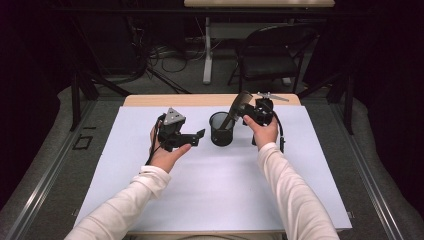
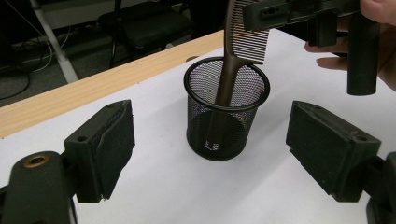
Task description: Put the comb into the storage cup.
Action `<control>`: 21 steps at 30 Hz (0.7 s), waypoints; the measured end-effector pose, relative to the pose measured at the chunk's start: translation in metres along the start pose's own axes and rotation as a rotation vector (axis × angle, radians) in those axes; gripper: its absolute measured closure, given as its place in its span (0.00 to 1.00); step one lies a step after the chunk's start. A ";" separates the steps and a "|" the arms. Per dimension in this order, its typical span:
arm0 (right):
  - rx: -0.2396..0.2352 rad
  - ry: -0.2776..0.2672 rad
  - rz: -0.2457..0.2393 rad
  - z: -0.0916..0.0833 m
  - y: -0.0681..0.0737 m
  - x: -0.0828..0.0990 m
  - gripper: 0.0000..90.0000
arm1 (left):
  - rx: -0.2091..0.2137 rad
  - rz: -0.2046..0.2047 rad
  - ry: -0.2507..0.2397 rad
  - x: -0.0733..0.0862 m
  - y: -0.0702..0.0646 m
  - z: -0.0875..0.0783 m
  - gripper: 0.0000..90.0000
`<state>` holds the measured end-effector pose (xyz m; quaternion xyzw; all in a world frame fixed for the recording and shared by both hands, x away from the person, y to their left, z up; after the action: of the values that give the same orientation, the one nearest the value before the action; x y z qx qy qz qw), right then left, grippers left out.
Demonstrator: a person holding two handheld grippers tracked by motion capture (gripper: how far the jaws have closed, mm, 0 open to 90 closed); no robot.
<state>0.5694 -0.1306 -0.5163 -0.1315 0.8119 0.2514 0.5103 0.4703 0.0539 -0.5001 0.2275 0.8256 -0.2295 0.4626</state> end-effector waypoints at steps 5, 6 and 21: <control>0.006 0.003 -0.025 -0.003 0.000 -0.001 0.36 | -0.003 -0.006 0.002 0.000 0.001 0.000 0.17; 0.006 0.003 -0.025 -0.003 0.000 -0.001 0.36 | -0.003 -0.006 0.002 0.000 0.001 0.000 0.17; 0.051 0.064 -0.063 -0.012 0.002 0.002 0.27 | -0.005 -0.021 0.011 0.000 0.006 -0.002 0.17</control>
<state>0.5584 -0.1357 -0.5130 -0.1517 0.8295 0.2100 0.4947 0.4722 0.0598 -0.5002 0.2190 0.8309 -0.2311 0.4563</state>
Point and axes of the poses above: each handheld gripper's, and its own axes: z roughly forward along the jaws, x roughly out of its underside, y roughly to its left, the point moved 10 cm from there along z, roughly forward along the jaws, and after that the axes turned 8 degrees about -z, right-handed, at the moved point
